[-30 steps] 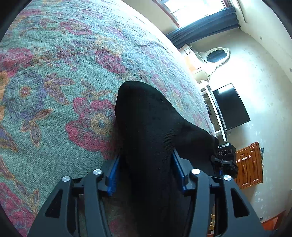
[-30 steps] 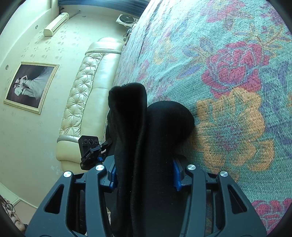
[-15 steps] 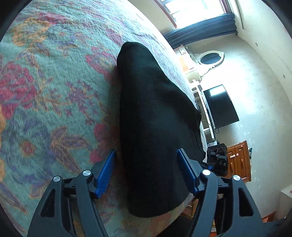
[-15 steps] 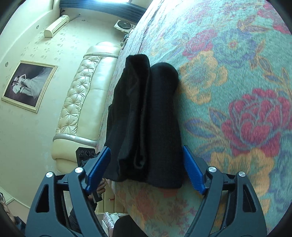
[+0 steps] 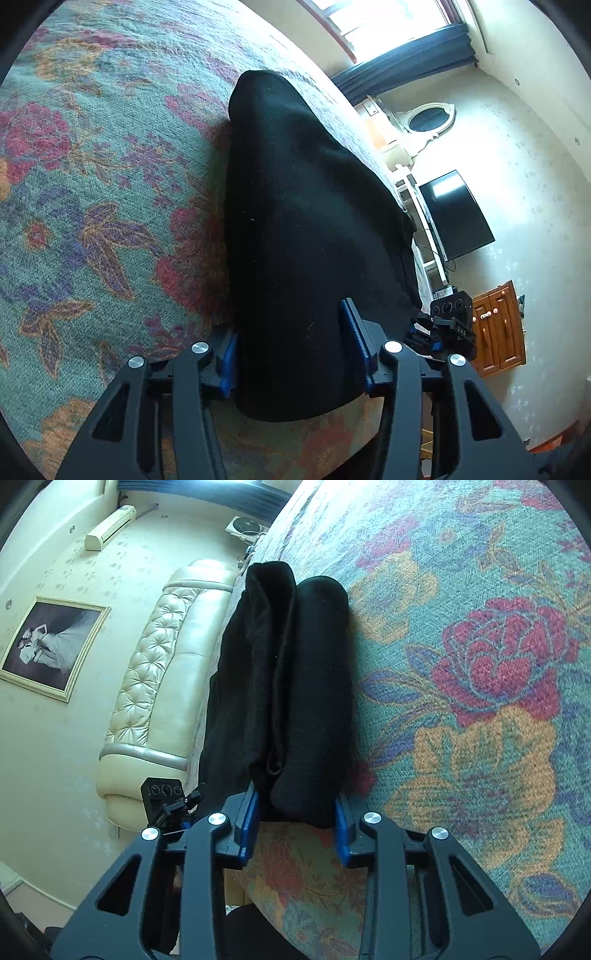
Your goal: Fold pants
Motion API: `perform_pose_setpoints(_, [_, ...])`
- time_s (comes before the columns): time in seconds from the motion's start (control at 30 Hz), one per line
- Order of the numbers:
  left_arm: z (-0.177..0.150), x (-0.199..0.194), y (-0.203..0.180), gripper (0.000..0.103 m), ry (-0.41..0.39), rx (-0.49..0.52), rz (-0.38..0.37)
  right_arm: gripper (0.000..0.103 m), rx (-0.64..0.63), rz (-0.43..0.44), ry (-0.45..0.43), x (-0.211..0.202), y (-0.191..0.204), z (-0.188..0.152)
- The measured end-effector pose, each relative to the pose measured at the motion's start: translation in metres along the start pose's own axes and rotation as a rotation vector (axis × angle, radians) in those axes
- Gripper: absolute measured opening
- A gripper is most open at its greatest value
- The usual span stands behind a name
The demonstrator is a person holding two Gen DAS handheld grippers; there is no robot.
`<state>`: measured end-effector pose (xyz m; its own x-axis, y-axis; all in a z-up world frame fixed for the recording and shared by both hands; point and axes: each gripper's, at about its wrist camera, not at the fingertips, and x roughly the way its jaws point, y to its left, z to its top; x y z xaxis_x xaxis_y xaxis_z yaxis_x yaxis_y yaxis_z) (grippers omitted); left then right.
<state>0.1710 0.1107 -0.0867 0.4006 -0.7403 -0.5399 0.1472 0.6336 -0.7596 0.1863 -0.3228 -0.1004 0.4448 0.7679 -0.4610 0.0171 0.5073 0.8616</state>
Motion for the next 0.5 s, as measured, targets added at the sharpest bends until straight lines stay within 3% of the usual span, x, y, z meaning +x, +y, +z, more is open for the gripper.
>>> perform_pose_setpoints(0.17, [0.005,0.007,0.004,0.049,-0.007,0.011,-0.012,0.032,0.015,0.046,-0.012,0.001,-0.017,-0.001])
perform_pose_setpoints(0.27, [0.005,0.004,-0.002,0.056,-0.019,0.017,-0.003,0.044,-0.007,0.066,-0.005,-0.006,-0.013,-0.004])
perform_pose_setpoints(0.33, [0.002,0.001,-0.012,0.078,-0.029,0.052,0.012,0.053,-0.005,0.064,-0.022,-0.015,-0.012,-0.009])
perform_pose_setpoints(0.37, [0.000,0.000,-0.018,0.087,-0.036,0.075,0.032,0.059,-0.004,0.057,-0.034,-0.019,-0.010,-0.012])
perform_pose_setpoints(0.5, [-0.010,0.004,-0.036,0.087,-0.045,0.139,0.193,0.077,-0.040,-0.027,-0.072,-0.032,0.003,-0.029])
